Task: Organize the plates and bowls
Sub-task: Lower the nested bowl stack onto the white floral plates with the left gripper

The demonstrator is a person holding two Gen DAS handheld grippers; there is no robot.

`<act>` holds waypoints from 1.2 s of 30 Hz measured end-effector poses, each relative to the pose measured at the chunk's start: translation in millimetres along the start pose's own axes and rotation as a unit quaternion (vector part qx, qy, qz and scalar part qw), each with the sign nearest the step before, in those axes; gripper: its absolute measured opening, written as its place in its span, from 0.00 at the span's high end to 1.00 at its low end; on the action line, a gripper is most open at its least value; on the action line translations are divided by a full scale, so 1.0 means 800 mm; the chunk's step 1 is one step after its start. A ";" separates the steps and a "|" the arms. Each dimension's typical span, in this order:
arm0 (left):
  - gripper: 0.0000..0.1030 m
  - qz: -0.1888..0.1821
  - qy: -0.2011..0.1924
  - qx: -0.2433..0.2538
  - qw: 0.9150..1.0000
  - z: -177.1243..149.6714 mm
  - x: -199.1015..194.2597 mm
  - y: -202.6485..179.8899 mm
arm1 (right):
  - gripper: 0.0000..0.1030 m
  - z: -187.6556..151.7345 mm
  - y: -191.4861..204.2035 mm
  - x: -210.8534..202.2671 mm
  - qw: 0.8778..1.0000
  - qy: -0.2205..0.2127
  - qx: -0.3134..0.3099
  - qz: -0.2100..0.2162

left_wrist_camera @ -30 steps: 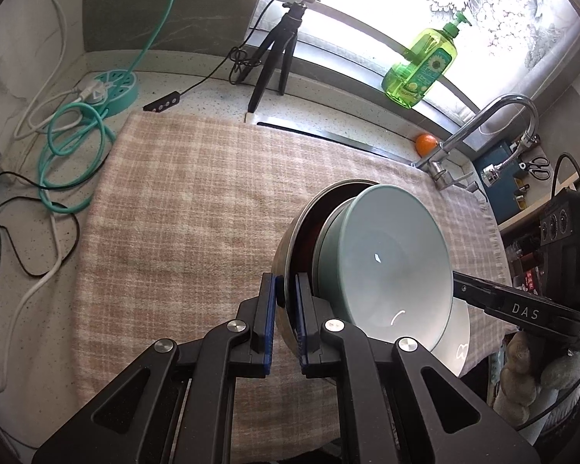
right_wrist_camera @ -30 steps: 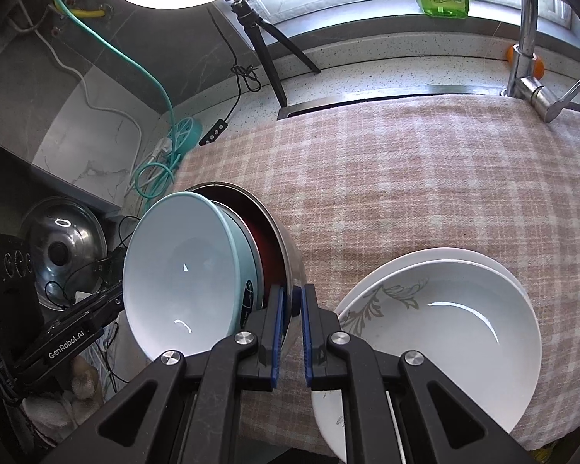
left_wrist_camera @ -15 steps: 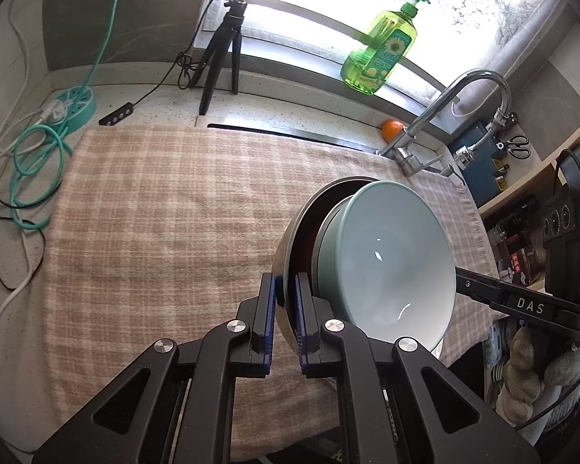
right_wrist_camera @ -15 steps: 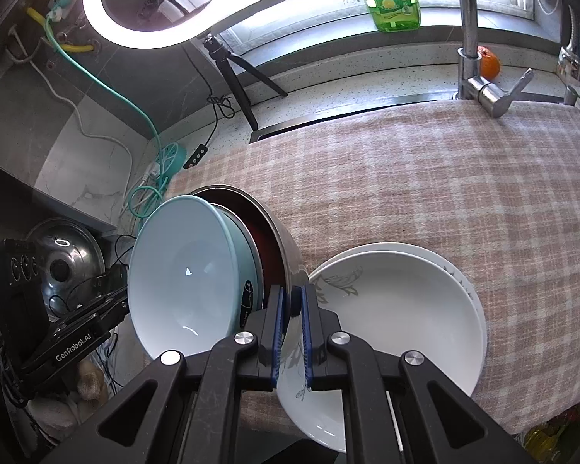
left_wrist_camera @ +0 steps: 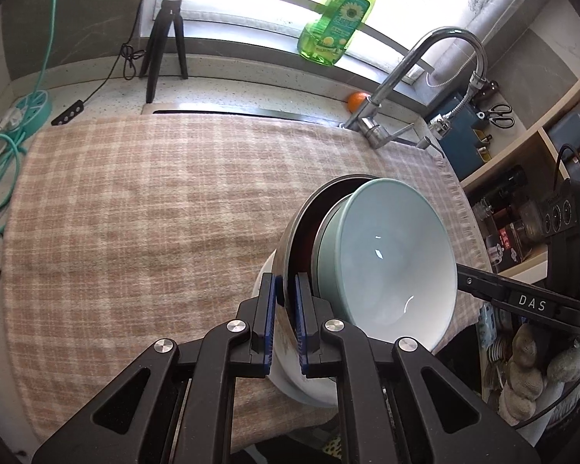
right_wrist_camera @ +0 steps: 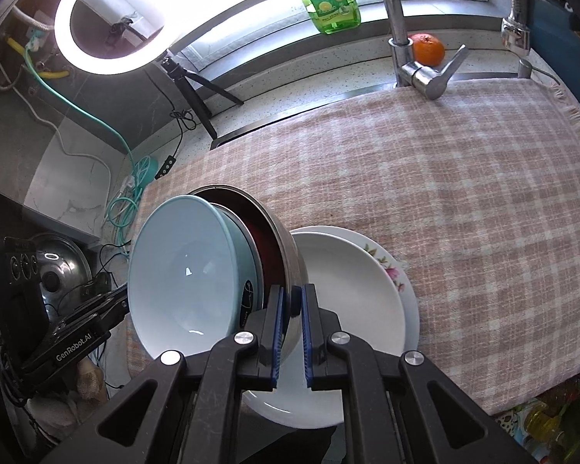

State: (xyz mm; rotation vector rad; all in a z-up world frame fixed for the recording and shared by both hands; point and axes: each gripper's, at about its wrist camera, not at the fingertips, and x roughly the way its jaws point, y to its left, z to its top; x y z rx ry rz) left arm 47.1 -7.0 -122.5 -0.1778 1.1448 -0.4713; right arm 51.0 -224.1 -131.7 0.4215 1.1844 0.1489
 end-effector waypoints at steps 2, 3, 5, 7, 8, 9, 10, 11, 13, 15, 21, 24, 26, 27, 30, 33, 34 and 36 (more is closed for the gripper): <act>0.92 -0.001 0.004 0.003 1.000 -0.003 0.005 -0.007 | 0.92 -0.002 -0.008 -0.003 1.000 0.001 0.002 -0.002; 0.92 -0.001 0.006 0.003 1.000 -0.005 0.006 -0.010 | 0.92 -0.003 -0.011 -0.004 1.000 0.002 0.003 -0.003; 0.92 -0.001 0.010 0.003 1.000 -0.008 0.009 -0.015 | 0.92 -0.006 -0.017 -0.006 1.000 0.004 0.003 -0.004; 0.92 -0.001 0.011 0.001 1.000 -0.011 0.010 -0.018 | 0.92 -0.008 -0.021 -0.007 1.000 0.006 0.003 -0.004; 0.92 0.000 0.012 0.001 1.000 -0.012 0.010 -0.019 | 0.92 -0.008 -0.022 -0.007 1.000 0.007 0.003 -0.003; 0.92 0.000 0.012 0.000 1.000 -0.013 0.010 -0.020 | 0.92 -0.010 -0.024 -0.007 1.000 0.008 0.002 -0.003; 0.92 0.001 0.012 -0.001 1.000 -0.015 0.011 -0.021 | 0.92 -0.011 -0.025 -0.007 1.000 0.010 0.002 -0.002; 0.92 0.002 0.012 -0.002 1.000 -0.016 0.011 -0.021 | 0.92 -0.011 -0.026 -0.007 1.000 0.011 0.002 -0.001; 0.92 0.003 0.014 -0.003 1.000 -0.019 0.011 -0.023 | 0.92 -0.014 -0.028 -0.007 1.000 0.014 0.003 0.001; 0.92 0.005 0.015 -0.004 1.000 -0.021 0.013 -0.024 | 0.92 -0.015 -0.029 -0.007 1.000 0.016 0.002 0.001; 0.92 0.006 0.022 -0.006 1.000 -0.025 0.018 -0.028 | 0.92 -0.019 -0.036 -0.005 1.000 0.021 0.004 -0.001; 0.92 0.007 0.023 -0.008 1.000 -0.026 0.020 -0.029 | 0.92 -0.021 -0.039 -0.004 1.000 0.024 0.004 -0.001; 0.92 0.009 0.022 -0.008 1.000 -0.026 0.021 -0.030 | 0.92 -0.021 -0.040 -0.002 1.000 0.026 0.004 -0.001; 0.92 0.010 0.023 -0.008 1.000 -0.026 0.021 -0.030 | 0.92 -0.021 -0.041 -0.001 1.000 0.027 0.005 -0.001; 0.92 0.013 0.024 -0.010 1.000 -0.026 0.023 -0.029 | 0.92 -0.022 -0.042 0.002 1.000 0.030 0.004 0.000; 0.92 0.015 0.025 -0.010 1.000 -0.028 0.023 -0.027 | 0.92 -0.022 -0.041 0.005 0.999 0.033 0.003 0.001; 0.92 0.015 0.026 -0.011 0.999 -0.028 0.024 -0.027 | 0.92 -0.022 -0.042 0.006 0.999 0.034 0.003 0.001; 0.92 0.016 0.027 -0.012 0.999 -0.029 0.025 -0.026 | 0.92 -0.022 -0.042 0.007 0.999 0.035 0.004 0.002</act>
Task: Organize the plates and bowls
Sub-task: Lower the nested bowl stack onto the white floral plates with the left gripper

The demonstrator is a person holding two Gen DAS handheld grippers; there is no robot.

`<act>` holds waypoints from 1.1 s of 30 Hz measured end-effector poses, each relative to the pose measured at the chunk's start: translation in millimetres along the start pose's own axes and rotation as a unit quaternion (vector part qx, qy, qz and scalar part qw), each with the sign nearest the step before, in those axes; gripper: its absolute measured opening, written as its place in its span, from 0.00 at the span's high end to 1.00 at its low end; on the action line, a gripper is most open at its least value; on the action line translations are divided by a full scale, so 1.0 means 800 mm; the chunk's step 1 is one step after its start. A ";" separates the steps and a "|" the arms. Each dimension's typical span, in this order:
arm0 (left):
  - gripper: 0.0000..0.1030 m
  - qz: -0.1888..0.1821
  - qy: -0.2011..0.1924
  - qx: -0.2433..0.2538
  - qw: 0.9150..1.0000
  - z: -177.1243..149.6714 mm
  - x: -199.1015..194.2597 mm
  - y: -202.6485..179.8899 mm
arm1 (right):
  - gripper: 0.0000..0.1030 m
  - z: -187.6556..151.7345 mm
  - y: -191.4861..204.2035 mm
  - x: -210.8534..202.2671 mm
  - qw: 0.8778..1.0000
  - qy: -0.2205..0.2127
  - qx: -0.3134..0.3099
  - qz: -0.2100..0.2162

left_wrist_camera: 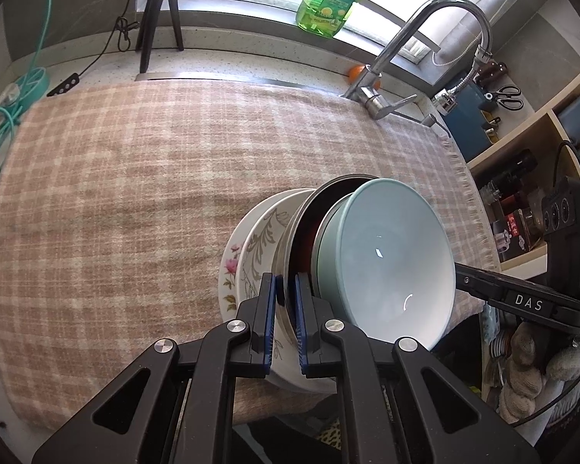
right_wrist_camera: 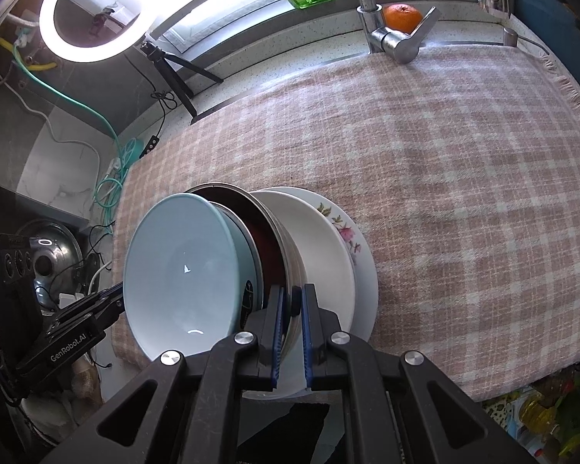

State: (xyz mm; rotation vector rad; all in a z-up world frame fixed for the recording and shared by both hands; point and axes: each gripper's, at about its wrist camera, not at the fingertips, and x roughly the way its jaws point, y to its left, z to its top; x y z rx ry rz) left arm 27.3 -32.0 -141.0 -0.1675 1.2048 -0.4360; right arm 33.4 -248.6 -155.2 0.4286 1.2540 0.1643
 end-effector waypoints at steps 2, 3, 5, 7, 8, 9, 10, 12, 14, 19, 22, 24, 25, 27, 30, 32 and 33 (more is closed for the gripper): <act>0.92 0.000 0.002 0.000 1.000 -0.001 0.001 0.000 | 0.92 0.001 0.000 0.000 1.000 0.000 -0.001 0.000; 0.92 0.000 0.003 -0.001 1.000 -0.001 0.002 0.000 | 0.92 0.001 0.000 0.001 1.000 0.001 -0.001 0.000; 0.92 0.000 0.002 0.000 1.000 -0.001 0.003 -0.001 | 0.92 0.001 0.000 0.000 1.000 0.000 0.000 -0.001; 0.92 0.000 0.003 0.000 1.000 -0.001 0.003 -0.001 | 0.92 0.001 -0.002 0.002 1.000 0.001 0.001 -0.002; 0.92 0.000 0.003 0.001 1.000 -0.001 0.003 -0.002 | 0.92 0.001 -0.003 0.003 1.000 0.001 0.001 -0.003; 0.92 0.001 0.003 0.002 1.000 -0.001 0.003 -0.003 | 0.92 0.001 -0.004 0.004 1.000 0.002 0.001 -0.004; 0.92 0.001 0.003 0.003 1.000 -0.001 0.003 -0.004 | 0.92 0.001 -0.005 0.005 1.000 0.003 0.001 -0.004; 0.92 0.002 0.001 0.003 1.000 0.000 0.003 -0.004 | 0.92 0.002 -0.007 0.007 1.000 0.004 0.002 -0.003; 0.92 0.003 0.002 0.001 1.000 0.002 0.005 -0.003 | 0.92 0.002 -0.008 0.007 1.000 0.002 0.003 0.000; 0.92 0.004 0.003 0.002 1.000 0.003 0.007 -0.003 | 0.92 0.002 -0.008 0.007 1.000 0.002 0.003 0.001; 0.92 0.003 0.005 0.001 1.000 0.002 0.009 -0.002 | 0.92 0.002 -0.008 0.006 1.000 0.003 0.002 0.003; 0.92 0.001 0.005 -0.001 1.000 0.002 0.009 -0.001 | 0.92 0.003 -0.008 0.006 1.000 0.003 0.001 0.002; 0.92 0.001 0.005 -0.003 1.000 0.003 0.009 0.000 | 0.92 0.003 -0.007 0.006 1.000 0.003 0.000 0.002; 0.92 0.001 0.004 -0.001 1.000 0.002 0.009 -0.001 | 0.92 0.003 -0.007 0.006 1.000 0.004 0.000 0.004; 0.92 0.001 0.004 -0.002 1.000 0.001 0.009 0.000 | 0.92 0.003 -0.008 0.006 1.000 0.005 0.001 0.007; 0.92 0.001 0.004 -0.001 1.000 0.002 0.009 0.000 | 0.92 0.003 -0.008 0.006 1.000 0.005 -0.001 0.007; 0.92 0.001 0.004 -0.002 1.000 0.001 0.009 0.000 | 0.92 0.003 -0.008 0.006 1.000 0.005 -0.001 0.008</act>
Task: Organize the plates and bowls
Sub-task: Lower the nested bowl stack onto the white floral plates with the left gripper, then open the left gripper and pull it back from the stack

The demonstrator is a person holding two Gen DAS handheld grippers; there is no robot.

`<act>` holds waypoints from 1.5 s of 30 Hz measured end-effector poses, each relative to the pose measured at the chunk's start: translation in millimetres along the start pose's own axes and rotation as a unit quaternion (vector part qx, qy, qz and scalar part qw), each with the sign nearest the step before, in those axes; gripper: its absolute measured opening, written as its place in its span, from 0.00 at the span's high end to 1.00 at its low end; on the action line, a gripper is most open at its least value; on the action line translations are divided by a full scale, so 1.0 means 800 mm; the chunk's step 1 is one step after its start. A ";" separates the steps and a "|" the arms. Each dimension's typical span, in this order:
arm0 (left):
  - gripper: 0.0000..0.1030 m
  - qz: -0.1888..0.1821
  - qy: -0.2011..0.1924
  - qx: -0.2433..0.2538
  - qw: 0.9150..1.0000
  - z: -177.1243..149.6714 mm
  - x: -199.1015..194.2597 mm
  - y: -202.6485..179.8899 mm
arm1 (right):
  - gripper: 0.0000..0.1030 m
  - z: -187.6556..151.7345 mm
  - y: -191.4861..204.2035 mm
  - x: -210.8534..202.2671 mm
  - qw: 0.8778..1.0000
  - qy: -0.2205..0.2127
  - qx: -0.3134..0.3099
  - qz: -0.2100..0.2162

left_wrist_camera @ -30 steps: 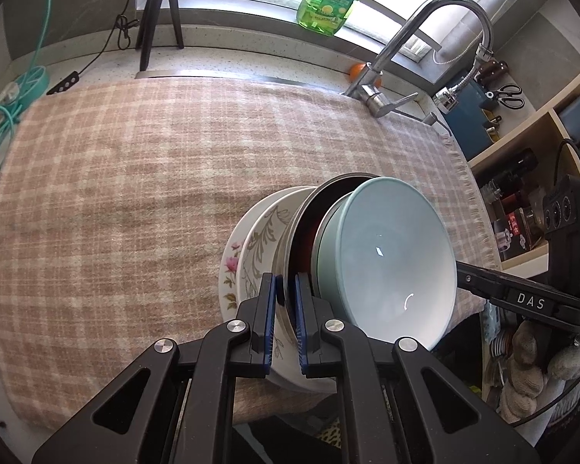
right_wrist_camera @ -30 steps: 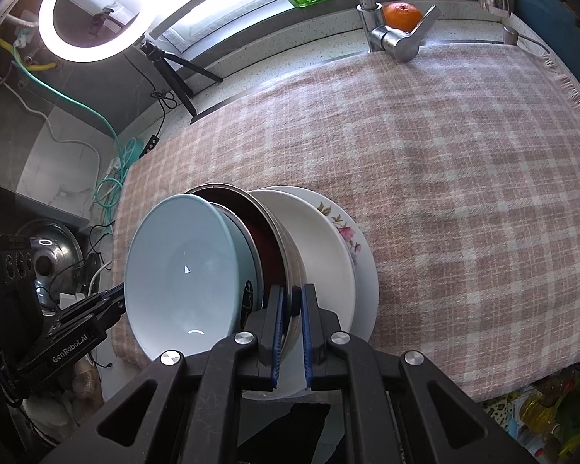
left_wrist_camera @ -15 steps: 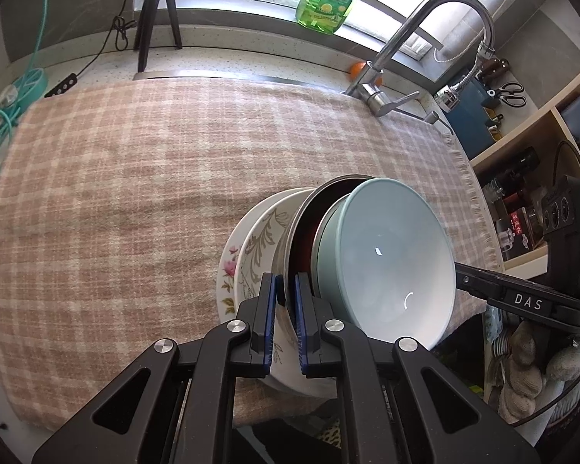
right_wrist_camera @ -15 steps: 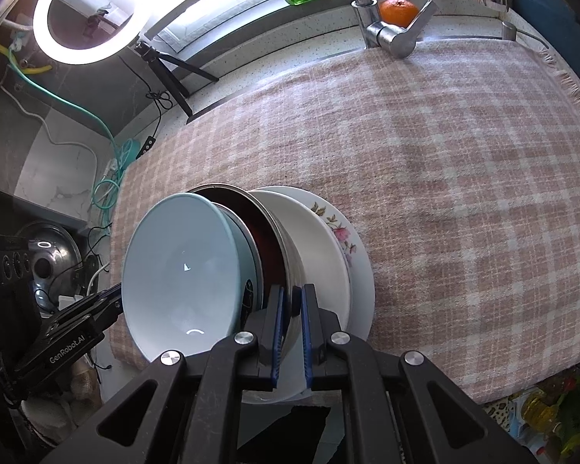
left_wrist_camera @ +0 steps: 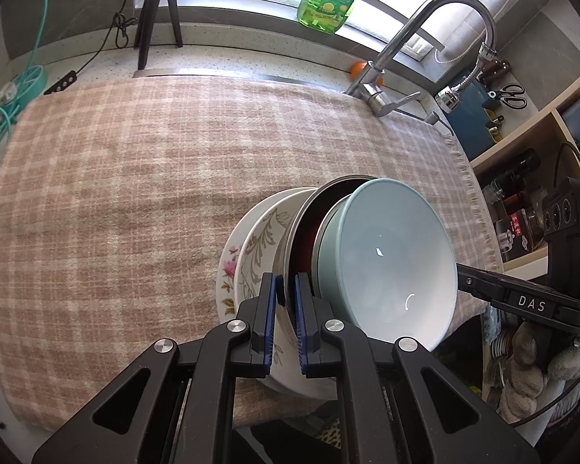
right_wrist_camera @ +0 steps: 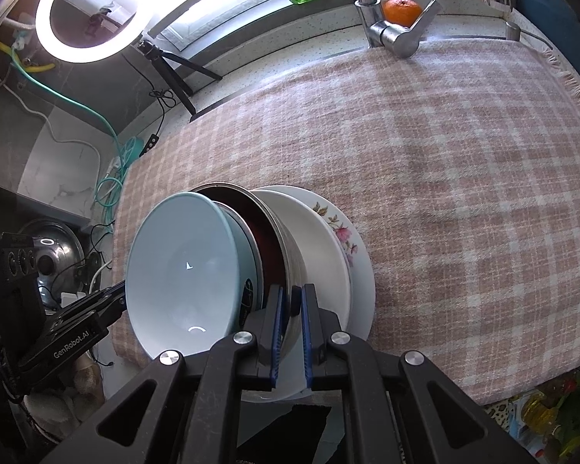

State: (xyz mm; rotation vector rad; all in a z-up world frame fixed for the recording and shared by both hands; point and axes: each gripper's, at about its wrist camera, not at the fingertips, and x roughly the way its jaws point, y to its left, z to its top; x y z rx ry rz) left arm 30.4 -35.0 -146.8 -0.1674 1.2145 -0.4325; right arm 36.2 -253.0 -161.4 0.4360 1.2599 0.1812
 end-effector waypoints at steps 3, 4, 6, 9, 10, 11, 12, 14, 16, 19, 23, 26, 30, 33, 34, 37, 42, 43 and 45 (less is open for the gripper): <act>0.92 0.003 -0.001 0.001 1.000 0.000 0.000 -0.002 | 0.91 0.000 0.000 0.000 1.000 0.001 -0.002 0.002; 0.92 0.004 -0.001 0.001 1.000 0.000 0.000 -0.002 | 0.91 0.000 0.000 0.000 1.000 0.001 -0.002 0.002; 0.92 0.006 -0.003 0.001 1.000 -0.001 -0.001 -0.003 | 0.91 -0.001 0.001 -0.001 1.000 0.002 -0.004 0.003; 0.92 0.007 -0.007 -0.004 1.000 -0.001 -0.004 -0.001 | 0.90 -0.003 0.002 -0.002 1.000 0.002 -0.006 0.004; 0.92 0.007 -0.009 -0.005 1.000 -0.001 -0.006 0.000 | 0.90 -0.003 0.002 -0.002 1.000 0.001 -0.006 0.004; 0.92 0.008 -0.010 -0.005 1.000 -0.001 -0.007 0.000 | 0.90 -0.004 0.002 -0.003 1.000 0.000 -0.006 0.004; 0.91 0.011 -0.011 -0.003 1.000 -0.001 -0.007 -0.001 | 0.90 -0.004 0.003 -0.004 1.000 0.000 -0.008 0.004; 0.91 0.017 -0.016 0.000 1.000 -0.001 -0.010 -0.003 | 0.90 -0.005 0.004 -0.006 1.000 -0.004 -0.009 0.002; 0.91 0.020 -0.023 -0.001 1.000 -0.003 -0.015 -0.003 | 0.90 -0.006 0.006 -0.011 1.000 -0.011 -0.015 -0.005; 0.91 0.021 -0.030 -0.008 0.999 -0.005 -0.021 -0.001 | 0.90 -0.008 0.008 -0.019 0.999 -0.019 -0.025 -0.011; 0.91 0.037 -0.046 -0.014 0.998 -0.010 -0.033 0.001 | 0.90 -0.014 0.009 -0.027 0.999 -0.029 -0.037 -0.018; 0.91 0.044 -0.056 -0.019 0.997 -0.013 -0.043 0.001 | 0.90 -0.018 0.008 -0.033 0.998 -0.034 -0.041 -0.017; 0.91 0.054 -0.067 -0.015 0.996 -0.018 -0.051 -0.003 | 0.90 -0.021 0.006 -0.041 0.998 -0.043 -0.047 -0.018; 0.91 0.056 -0.074 -0.014 0.996 -0.020 -0.056 -0.008 | 0.90 -0.022 0.007 -0.049 0.997 -0.051 -0.051 -0.015; 0.91 0.055 -0.077 -0.015 0.995 -0.021 -0.058 -0.009 | 0.90 -0.022 0.007 -0.052 0.997 -0.054 -0.052 -0.016; 0.91 0.059 -0.086 -0.013 0.994 -0.021 -0.064 -0.013 | 0.89 -0.022 0.007 -0.060 0.996 -0.065 -0.053 -0.013; 0.91 0.071 -0.104 -0.011 0.992 -0.020 -0.077 -0.014 | 0.87 -0.019 0.001 -0.074 0.995 -0.084 -0.047 -0.003; 0.91 0.074 -0.109 -0.008 0.991 -0.021 -0.080 -0.015 | 0.87 -0.019 0.000 -0.077 0.995 -0.089 -0.047 -0.003; 0.91 0.078 -0.115 -0.009 0.990 -0.022 -0.086 -0.015 | 0.86 -0.021 -0.001 -0.080 0.994 -0.097 -0.048 -0.008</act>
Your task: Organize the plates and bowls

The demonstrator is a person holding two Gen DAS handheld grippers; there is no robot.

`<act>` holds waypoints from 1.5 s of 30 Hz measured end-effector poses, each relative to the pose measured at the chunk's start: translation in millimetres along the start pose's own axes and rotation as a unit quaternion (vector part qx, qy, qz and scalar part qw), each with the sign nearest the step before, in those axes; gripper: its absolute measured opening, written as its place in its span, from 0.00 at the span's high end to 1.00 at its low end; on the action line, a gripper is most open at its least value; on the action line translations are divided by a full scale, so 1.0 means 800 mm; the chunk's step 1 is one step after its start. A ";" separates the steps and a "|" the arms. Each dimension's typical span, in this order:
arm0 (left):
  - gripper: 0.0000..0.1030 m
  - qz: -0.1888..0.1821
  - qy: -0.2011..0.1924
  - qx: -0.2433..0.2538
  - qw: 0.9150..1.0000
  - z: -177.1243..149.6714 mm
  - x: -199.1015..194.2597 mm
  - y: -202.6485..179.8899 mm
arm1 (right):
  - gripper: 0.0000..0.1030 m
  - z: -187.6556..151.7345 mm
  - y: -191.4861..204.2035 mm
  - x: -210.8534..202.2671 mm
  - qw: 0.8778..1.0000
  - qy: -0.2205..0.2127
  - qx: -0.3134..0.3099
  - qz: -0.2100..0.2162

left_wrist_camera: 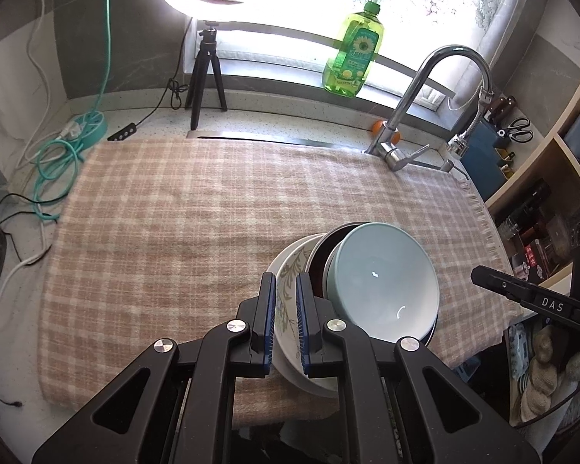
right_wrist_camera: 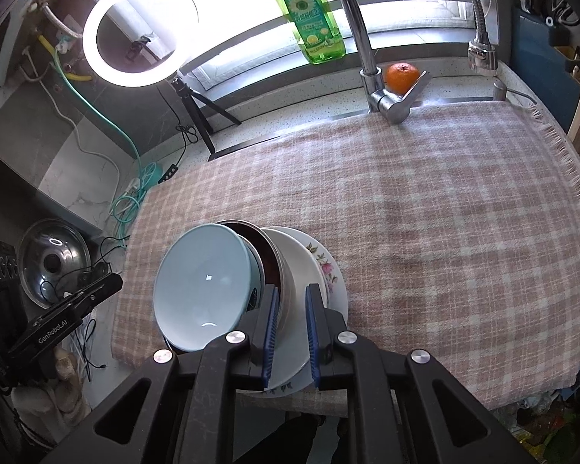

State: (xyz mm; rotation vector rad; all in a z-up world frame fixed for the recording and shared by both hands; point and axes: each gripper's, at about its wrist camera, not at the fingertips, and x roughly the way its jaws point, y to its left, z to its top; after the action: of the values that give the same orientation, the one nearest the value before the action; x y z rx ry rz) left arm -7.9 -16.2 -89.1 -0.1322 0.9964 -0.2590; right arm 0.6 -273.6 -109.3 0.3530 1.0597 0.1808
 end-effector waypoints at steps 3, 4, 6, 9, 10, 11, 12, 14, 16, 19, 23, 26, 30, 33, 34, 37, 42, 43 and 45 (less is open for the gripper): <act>0.91 0.010 -0.007 0.007 1.000 -0.003 -0.006 -0.004 | 0.78 -0.005 -0.002 -0.004 1.000 -0.010 -0.005 -0.005; 0.91 0.015 -0.010 0.011 1.000 -0.005 -0.009 -0.007 | 0.77 -0.007 -0.002 -0.006 1.000 -0.013 -0.008 -0.010; 0.88 0.018 -0.015 0.018 1.000 -0.010 -0.014 -0.013 | 0.76 -0.011 -0.001 -0.009 1.000 -0.021 -0.015 -0.017; 0.87 0.025 -0.022 0.030 0.999 -0.018 -0.021 -0.023 | 0.76 -0.019 0.003 -0.017 0.998 -0.038 -0.027 -0.032; 0.87 0.026 -0.023 0.033 0.999 -0.021 -0.023 -0.027 | 0.76 -0.022 0.005 -0.021 0.998 -0.045 -0.030 -0.037; 0.87 0.026 -0.023 0.036 0.999 -0.023 -0.025 -0.030 | 0.74 -0.025 0.007 -0.024 0.997 -0.050 -0.034 -0.041; 0.87 0.029 -0.025 0.039 0.999 -0.026 -0.028 -0.032 | 0.71 -0.028 0.011 -0.027 0.997 -0.056 -0.039 -0.045; 0.86 0.034 -0.032 0.042 0.998 -0.031 -0.034 -0.036 | 0.68 -0.035 0.018 -0.035 0.995 -0.069 -0.053 -0.055; 0.77 0.038 -0.041 0.046 0.997 -0.035 -0.043 -0.039 | 0.67 -0.042 0.028 -0.042 0.992 -0.082 -0.068 -0.069; 0.70 0.044 -0.054 0.053 0.996 -0.039 -0.055 -0.042 | 0.59 -0.054 0.040 -0.053 0.988 -0.101 -0.079 -0.084; 0.56 0.057 -0.073 0.061 0.994 -0.048 -0.073 -0.042 | 0.51 -0.071 0.058 -0.065 0.984 -0.121 -0.082 -0.097; 0.49 0.053 -0.070 0.055 0.995 -0.054 -0.080 -0.038 | 0.38 -0.084 0.070 -0.073 0.984 -0.123 -0.078 -0.104; 0.48 0.061 -0.076 0.066 0.993 -0.061 -0.089 -0.039 | 0.35 -0.097 0.079 -0.080 0.982 -0.131 -0.074 -0.112; 0.48 0.057 -0.074 0.066 0.993 -0.067 -0.095 -0.038 | 0.35 -0.101 0.080 -0.081 0.984 -0.129 -0.063 -0.110; 0.47 0.056 -0.075 0.065 0.994 -0.068 -0.096 -0.038 | 0.35 -0.103 0.080 -0.082 0.984 -0.128 -0.060 -0.110; 0.47 0.050 -0.072 0.065 0.994 -0.069 -0.097 -0.038 | 0.35 -0.107 0.081 -0.085 0.982 -0.132 -0.062 -0.116; 0.47 0.048 -0.074 0.069 0.994 -0.070 -0.100 -0.044 | 0.35 -0.107 0.080 -0.089 0.982 -0.133 -0.064 -0.121; 0.47 0.047 -0.075 0.070 0.994 -0.069 -0.100 -0.044 | 0.35 -0.106 0.080 -0.089 0.981 -0.133 -0.065 -0.122; 0.47 0.049 -0.076 0.071 0.993 -0.070 -0.101 -0.046 | 0.35 -0.105 0.079 -0.089 0.981 -0.134 -0.066 -0.124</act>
State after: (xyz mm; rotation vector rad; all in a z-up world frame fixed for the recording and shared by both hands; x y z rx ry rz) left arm -102.2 -28.6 -45.2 0.0256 0.8276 -0.2256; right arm -106.3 -220.4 -64.4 0.1193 0.8108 -0.0201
